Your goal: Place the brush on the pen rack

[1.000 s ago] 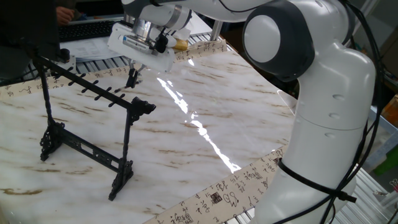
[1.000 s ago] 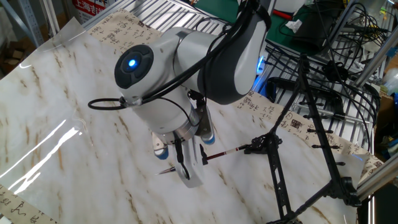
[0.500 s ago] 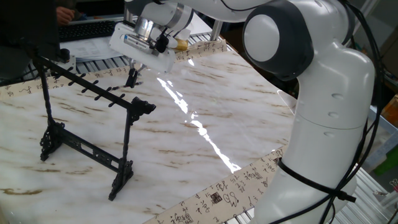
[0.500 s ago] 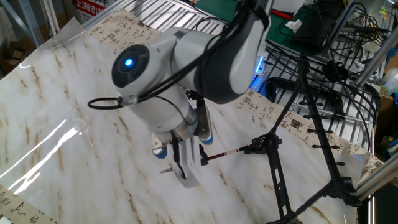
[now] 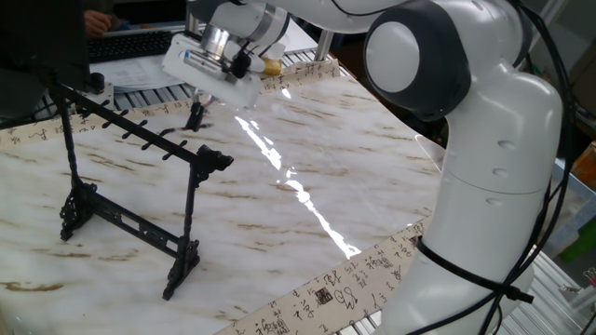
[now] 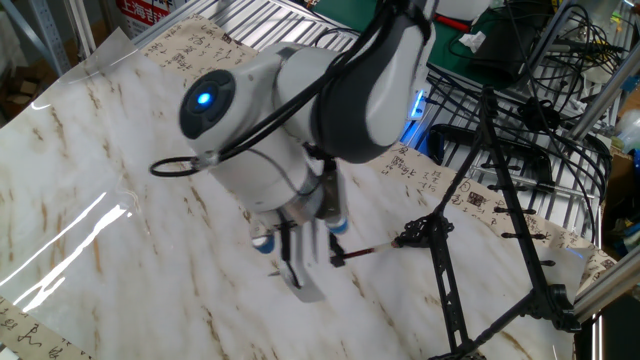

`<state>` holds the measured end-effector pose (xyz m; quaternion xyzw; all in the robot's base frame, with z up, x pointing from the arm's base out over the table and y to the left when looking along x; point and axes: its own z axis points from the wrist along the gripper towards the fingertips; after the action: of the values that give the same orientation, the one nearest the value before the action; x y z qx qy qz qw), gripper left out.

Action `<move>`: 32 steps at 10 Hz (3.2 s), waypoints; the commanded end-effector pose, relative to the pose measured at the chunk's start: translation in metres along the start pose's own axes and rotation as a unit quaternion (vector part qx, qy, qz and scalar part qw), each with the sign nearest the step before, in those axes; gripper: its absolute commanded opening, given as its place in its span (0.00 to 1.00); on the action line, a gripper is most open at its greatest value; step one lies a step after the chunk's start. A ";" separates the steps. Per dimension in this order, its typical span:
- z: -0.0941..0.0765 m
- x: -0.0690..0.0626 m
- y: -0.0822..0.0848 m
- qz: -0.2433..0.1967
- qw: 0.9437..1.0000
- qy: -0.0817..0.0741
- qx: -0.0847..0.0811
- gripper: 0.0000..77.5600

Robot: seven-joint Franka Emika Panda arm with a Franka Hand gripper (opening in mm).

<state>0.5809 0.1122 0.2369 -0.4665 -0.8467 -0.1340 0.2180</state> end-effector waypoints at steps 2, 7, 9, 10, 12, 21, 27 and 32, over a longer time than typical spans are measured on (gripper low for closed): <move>0.000 0.054 0.011 0.050 0.998 0.045 -0.020 0.02; -0.001 0.064 0.011 0.054 0.997 0.060 -0.021 0.02; -0.001 0.064 0.011 0.053 0.996 0.061 -0.022 0.02; -0.002 0.064 0.011 0.054 0.996 0.061 -0.022 0.02; -0.005 0.063 0.012 0.055 0.997 0.058 -0.020 0.02; -0.015 0.058 0.018 0.044 0.998 0.051 -0.017 0.02; -0.024 0.056 0.020 0.034 0.999 0.032 -0.009 0.02; -0.055 0.041 0.035 -0.014 1.000 -0.009 0.023 0.02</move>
<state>0.5934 0.1456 0.2954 -0.4745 -0.8390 -0.1297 0.2324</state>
